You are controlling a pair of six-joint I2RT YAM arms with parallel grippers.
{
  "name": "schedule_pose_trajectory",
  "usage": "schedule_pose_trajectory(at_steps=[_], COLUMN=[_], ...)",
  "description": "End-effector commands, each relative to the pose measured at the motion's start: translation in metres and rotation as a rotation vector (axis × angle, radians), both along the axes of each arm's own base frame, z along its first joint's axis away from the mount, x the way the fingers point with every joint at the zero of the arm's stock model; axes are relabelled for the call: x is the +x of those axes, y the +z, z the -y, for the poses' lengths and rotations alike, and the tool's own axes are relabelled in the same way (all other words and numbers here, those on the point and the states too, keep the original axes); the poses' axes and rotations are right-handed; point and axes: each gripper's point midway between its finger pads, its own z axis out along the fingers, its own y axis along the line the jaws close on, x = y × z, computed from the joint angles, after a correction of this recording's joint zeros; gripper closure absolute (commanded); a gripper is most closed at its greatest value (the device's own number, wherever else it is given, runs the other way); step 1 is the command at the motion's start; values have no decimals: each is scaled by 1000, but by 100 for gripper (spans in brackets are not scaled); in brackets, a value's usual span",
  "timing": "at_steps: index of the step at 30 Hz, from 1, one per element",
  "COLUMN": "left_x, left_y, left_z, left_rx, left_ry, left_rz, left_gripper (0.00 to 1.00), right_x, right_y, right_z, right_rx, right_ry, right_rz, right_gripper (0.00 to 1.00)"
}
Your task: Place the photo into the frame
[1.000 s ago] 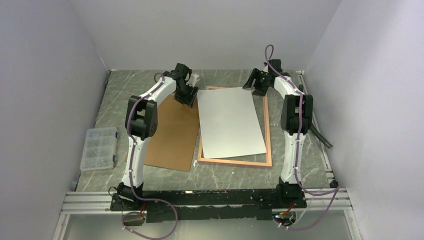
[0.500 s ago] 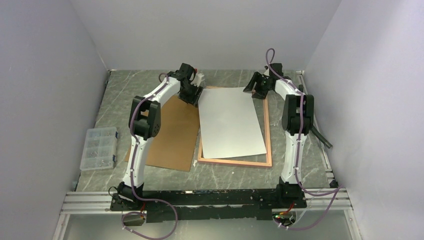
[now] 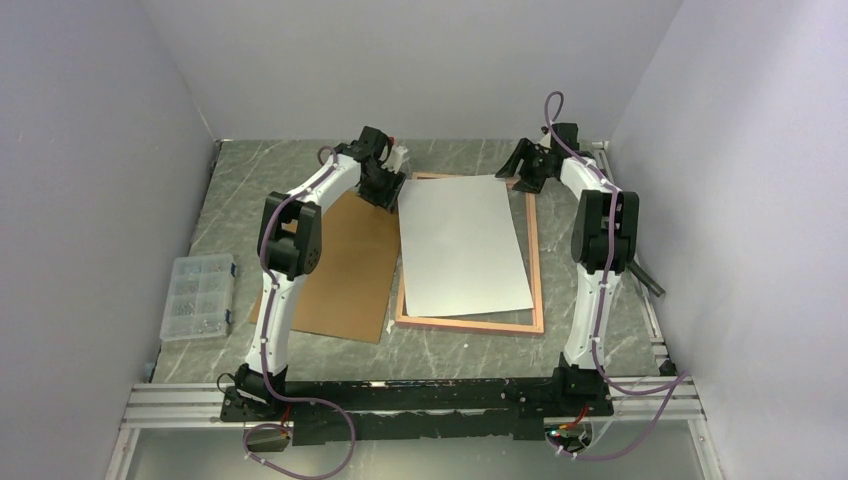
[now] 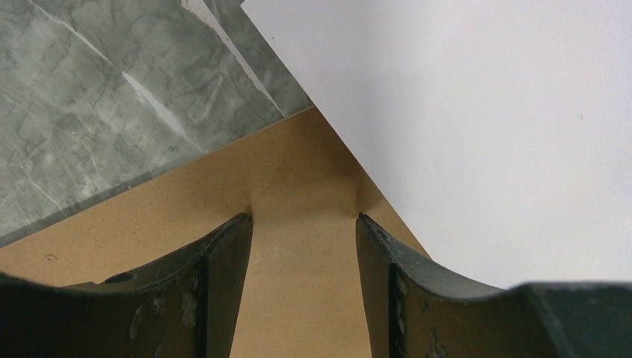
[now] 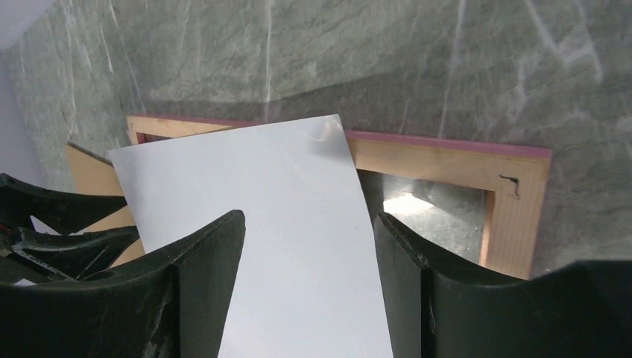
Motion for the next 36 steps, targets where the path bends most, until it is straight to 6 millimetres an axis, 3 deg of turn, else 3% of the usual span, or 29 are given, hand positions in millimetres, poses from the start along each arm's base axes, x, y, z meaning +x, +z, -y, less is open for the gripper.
schedule_pose_trajectory(at_steps=[1,6,26,36], left_x=[-6,-5,-4,-5], left_y=[-15,-11,-16,-20], left_z=[4,5,8,8], left_rx=[-3,-10,-18,-11], left_ry=[16,15,17,12], left_rz=[-32,-27,-36,-36], left_gripper=[41,41,43,43], right_x=[12,10,7,7], right_y=[34,20,-3,0], right_z=[7,6,0,-11], right_rx=[-16,-9,35,103], right_ry=[0,5,9,30], right_rz=[91,66,19,39], right_gripper=[32,33,38,39])
